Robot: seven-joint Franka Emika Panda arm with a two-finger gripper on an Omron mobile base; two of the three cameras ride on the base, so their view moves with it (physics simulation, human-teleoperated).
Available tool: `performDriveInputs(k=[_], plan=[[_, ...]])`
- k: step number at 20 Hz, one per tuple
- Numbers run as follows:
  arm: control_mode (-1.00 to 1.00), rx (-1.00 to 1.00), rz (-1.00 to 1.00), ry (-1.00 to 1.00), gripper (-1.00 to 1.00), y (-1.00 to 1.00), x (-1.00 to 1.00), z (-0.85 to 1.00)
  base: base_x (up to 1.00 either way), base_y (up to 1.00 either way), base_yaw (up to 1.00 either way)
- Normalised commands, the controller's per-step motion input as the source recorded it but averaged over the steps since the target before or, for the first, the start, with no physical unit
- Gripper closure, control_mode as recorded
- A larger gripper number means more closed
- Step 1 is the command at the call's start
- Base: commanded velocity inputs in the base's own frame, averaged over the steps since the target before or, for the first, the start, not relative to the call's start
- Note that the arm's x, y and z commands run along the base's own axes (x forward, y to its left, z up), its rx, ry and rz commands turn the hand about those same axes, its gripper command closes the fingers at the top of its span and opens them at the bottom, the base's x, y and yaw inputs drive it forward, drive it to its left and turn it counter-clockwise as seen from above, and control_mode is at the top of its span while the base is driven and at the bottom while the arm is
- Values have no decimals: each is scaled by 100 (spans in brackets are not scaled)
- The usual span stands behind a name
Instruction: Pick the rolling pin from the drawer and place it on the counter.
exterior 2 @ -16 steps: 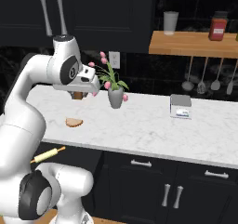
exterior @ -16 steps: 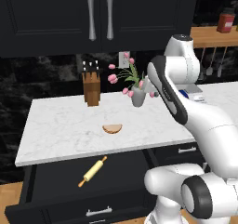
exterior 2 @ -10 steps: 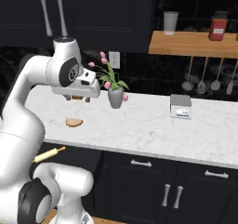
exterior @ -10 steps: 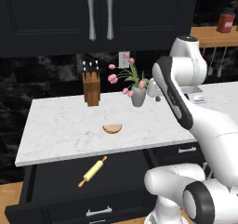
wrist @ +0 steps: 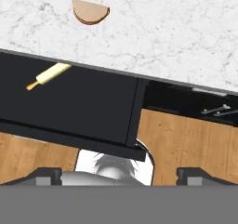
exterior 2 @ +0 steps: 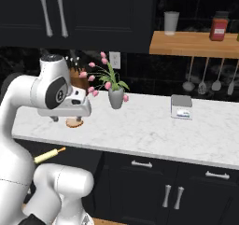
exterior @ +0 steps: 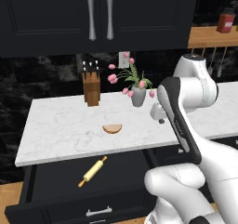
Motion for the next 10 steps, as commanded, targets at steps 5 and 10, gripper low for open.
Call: performDriveInputs(k=[5,10], plan=[[-100,-2,8,0,-100,41,-3,-51,0,0,0],[100,-2,1,2,-100,0,-2,-1,-33,-6,8]])
